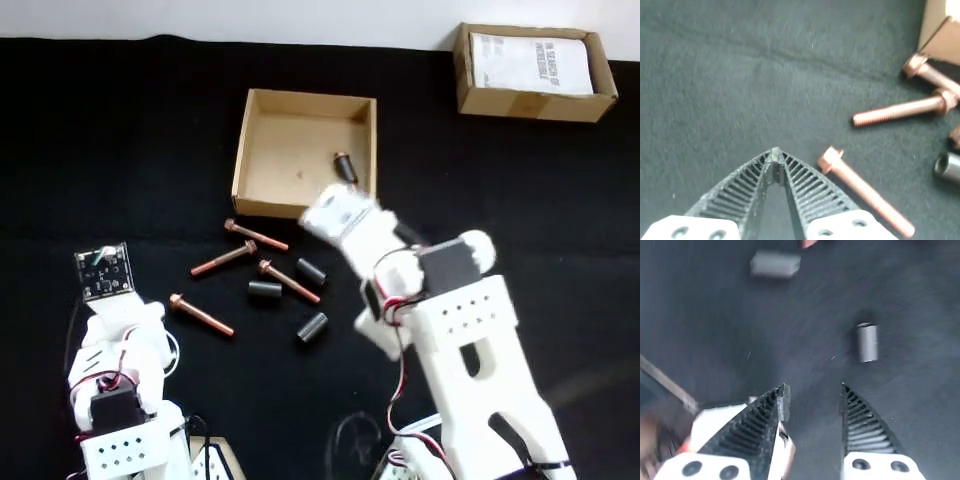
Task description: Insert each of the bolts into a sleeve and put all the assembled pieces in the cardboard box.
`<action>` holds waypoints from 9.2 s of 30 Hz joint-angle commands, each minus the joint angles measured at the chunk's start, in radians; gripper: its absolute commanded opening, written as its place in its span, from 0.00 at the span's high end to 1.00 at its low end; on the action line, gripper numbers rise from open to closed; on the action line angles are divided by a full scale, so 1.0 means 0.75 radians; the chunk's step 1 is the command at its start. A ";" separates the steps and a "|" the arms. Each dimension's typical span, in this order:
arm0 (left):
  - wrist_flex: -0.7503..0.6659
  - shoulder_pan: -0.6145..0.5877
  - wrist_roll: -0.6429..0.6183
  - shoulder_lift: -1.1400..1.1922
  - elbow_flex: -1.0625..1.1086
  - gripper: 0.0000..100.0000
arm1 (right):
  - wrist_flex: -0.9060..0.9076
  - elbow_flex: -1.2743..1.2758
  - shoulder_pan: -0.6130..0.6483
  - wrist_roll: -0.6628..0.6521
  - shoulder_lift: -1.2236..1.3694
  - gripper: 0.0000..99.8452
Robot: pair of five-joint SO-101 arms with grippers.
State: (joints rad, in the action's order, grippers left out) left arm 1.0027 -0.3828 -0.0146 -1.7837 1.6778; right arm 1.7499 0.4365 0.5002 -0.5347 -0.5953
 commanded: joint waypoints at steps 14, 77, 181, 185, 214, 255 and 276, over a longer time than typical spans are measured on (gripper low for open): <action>-0.219 -0.470 0.010 -0.032 0.024 0.98 | -0.418 0.320 0.220 -0.376 -0.058 0.86; -0.223 -0.476 0.010 -0.036 0.024 0.98 | -1.008 0.140 0.459 -0.818 0.915 0.95; 0.561 0.351 -0.876 2.411 -1.672 0.86 | -0.979 1.026 -0.193 -0.215 -0.754 0.99; 0.493 0.349 -0.876 2.452 -1.672 0.86 | -0.979 1.028 -0.193 -0.213 -0.754 0.99; 0.702 0.240 -0.872 2.526 -1.889 0.86 | -0.979 1.028 -0.238 -0.213 -0.752 0.99; 0.364 0.089 -0.867 2.742 -1.658 0.87 | -0.981 1.028 -0.240 -0.211 -0.752 0.99; 0.931 0.234 -0.534 2.894 -2.485 0.99 | -1.452 1.010 -0.351 -0.213 -0.764 0.99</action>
State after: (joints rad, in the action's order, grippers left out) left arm 1.6118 -0.2601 -0.4672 0.3951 -0.0606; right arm 0.7557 1.2114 0.2516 -0.6882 -1.1416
